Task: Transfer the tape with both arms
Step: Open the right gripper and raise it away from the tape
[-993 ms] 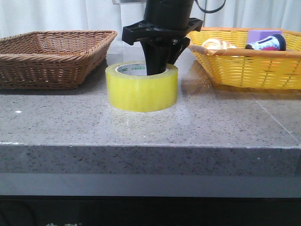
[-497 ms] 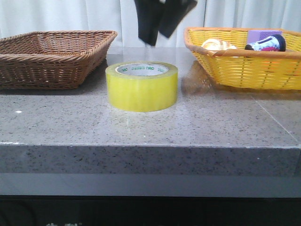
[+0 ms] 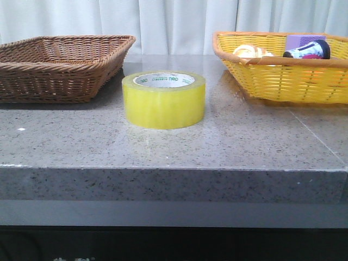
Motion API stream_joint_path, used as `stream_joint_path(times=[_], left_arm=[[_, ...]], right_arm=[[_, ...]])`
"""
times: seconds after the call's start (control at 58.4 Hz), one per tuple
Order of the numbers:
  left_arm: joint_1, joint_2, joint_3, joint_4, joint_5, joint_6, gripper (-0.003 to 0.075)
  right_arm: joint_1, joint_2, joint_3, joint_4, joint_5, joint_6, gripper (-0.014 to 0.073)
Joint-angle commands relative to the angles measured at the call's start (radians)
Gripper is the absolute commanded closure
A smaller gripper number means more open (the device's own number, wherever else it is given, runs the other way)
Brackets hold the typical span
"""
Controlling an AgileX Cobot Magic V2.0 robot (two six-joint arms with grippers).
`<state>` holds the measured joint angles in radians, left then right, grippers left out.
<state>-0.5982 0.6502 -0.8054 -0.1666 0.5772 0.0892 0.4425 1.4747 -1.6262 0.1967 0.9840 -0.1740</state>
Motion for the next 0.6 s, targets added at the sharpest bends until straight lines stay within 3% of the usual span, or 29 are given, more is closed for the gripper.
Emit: stream_joint_path(times=[0.0,0.291,0.582], left_arm=[[-0.008,0.004,-0.034,-0.016,-0.081,-0.002,0.0241],[-0.008,0.004,-0.034,-0.016,-0.081,-0.002,0.0241],[-0.008,0.004,-0.034,-0.016,-0.081,-0.002,0.0241]], right_arm=[[-0.003,-0.156,0.104,0.017,-0.158,-0.002,0.0179],[-0.003,-0.535,0.506,0.016,-0.396,-0.002,0.0179],[-0.003,-0.782,0.738,0.005,-0.433,-0.002,0.0179]])
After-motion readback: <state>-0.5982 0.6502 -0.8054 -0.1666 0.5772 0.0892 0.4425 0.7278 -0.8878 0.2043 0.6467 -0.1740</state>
